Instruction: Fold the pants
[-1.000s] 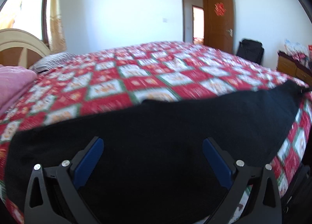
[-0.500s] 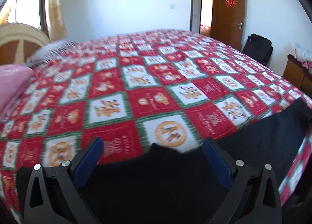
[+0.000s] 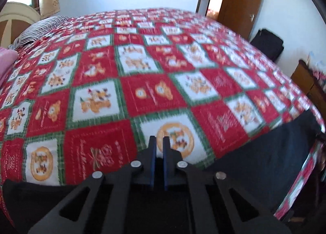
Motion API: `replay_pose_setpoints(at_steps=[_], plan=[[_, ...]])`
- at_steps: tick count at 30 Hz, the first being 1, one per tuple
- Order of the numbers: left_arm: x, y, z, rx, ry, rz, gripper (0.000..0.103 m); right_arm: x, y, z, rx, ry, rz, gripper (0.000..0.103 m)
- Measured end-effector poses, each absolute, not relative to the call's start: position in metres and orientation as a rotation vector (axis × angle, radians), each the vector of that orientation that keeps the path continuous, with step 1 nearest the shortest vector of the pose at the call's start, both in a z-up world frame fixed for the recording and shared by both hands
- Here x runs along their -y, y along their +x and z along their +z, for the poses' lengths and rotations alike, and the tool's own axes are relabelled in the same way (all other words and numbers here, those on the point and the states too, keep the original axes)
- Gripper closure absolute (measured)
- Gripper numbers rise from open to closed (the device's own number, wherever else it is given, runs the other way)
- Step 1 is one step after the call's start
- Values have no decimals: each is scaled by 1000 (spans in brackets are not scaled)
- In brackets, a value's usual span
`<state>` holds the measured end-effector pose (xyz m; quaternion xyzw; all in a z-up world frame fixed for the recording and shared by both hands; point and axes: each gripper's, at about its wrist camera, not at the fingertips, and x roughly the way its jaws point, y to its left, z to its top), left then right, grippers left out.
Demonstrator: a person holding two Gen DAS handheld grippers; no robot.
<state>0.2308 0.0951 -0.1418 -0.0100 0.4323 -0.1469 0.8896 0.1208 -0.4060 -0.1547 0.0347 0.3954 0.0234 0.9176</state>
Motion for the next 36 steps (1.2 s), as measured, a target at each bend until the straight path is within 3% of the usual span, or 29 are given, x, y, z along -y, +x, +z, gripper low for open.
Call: replay_pose_setpoints(at_steps=[5,7,8,9,11,18,23,25,27,32,35,36], plan=[[-98,235,-138,-868,-22,-318,99,408,121,-152,-810,78,54,65],[-97,230,-139,-861,-23,-313,91,411,120,-148,-805,84,60,54],[-95,223,-141,-859,-26,-307,72,413,119,-145,-795,83,57,39],[-93,215,-142,-848,-18,-292,47,415,117,-143,-782,82,47,32],[-86,196,-142,-795,7,-275,29,423,114,-136,-760,88,16,32],[-82,153,-150,-708,35,-239,29,496,99,-107,-717,254,-134,32],[-95,156,-175,-751,-5,-189,26,514,100,-116,-765,356,-49,34],[-97,154,-179,-705,-4,-193,21,509,105,-124,-793,355,-30,37],[-96,152,-182,-682,-3,-205,11,499,109,-130,-807,302,-42,44],[-87,151,-185,-667,33,-196,5,495,110,-132,-805,356,49,49],[-88,150,-185,-661,27,-202,5,494,115,-140,-822,312,-6,65],[-89,149,-185,-658,22,-206,4,497,115,-141,-818,330,2,66]])
